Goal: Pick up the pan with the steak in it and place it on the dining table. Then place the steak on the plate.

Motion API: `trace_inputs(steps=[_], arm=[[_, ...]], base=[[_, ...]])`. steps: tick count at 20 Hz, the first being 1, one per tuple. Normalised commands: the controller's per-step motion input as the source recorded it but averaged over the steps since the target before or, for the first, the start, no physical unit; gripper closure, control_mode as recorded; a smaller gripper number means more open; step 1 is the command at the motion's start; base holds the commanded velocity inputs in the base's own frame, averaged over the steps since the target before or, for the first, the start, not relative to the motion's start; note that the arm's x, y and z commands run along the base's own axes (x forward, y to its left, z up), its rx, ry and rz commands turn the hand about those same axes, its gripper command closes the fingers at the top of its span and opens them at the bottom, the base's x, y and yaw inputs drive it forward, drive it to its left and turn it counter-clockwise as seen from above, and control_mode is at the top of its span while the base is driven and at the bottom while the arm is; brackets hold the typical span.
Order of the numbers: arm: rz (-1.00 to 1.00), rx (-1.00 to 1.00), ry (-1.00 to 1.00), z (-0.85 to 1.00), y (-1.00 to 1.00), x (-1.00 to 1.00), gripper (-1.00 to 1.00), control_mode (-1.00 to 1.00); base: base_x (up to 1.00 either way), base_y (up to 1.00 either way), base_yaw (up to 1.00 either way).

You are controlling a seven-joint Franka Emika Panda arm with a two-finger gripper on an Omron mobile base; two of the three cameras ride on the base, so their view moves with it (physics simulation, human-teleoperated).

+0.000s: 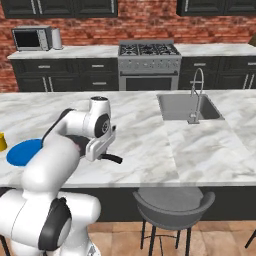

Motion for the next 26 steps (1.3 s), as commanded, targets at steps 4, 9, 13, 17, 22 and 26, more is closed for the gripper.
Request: trace_inputs(steps=[4, 9, 13, 17, 22, 26], arm=[[-0.1, -0.04, 0.0, -0.25, 0.39, 0.3, 1.0, -1.0], [-0.04, -0.04, 0.0, -0.2, 0.13, 0.22, 1.0, -1.0], [0.0, -0.05, -0.01, -0.27, 0.0, 0.17, 1.0, -1.0], [-0.02, -0.06, 0.0, -0.22, 0.03, 0.23, 1.0, -1.0], [-0.05, -0.04, 0.0, -0.17, 0.13, 0.36, 1.0, -1.0], [-0.06, -0.02, 0.0, -0.16, 0.21, 0.38, 1.0, -1.0]], base=[[0.0, 0.0, 0.0], [0.0, 0.0, 0.0], [0.0, 0.0, 0.0], [0.0, 0.0, 0.0], [0.0, 0.0, 0.0], [0.0, 0.0, 0.0]])
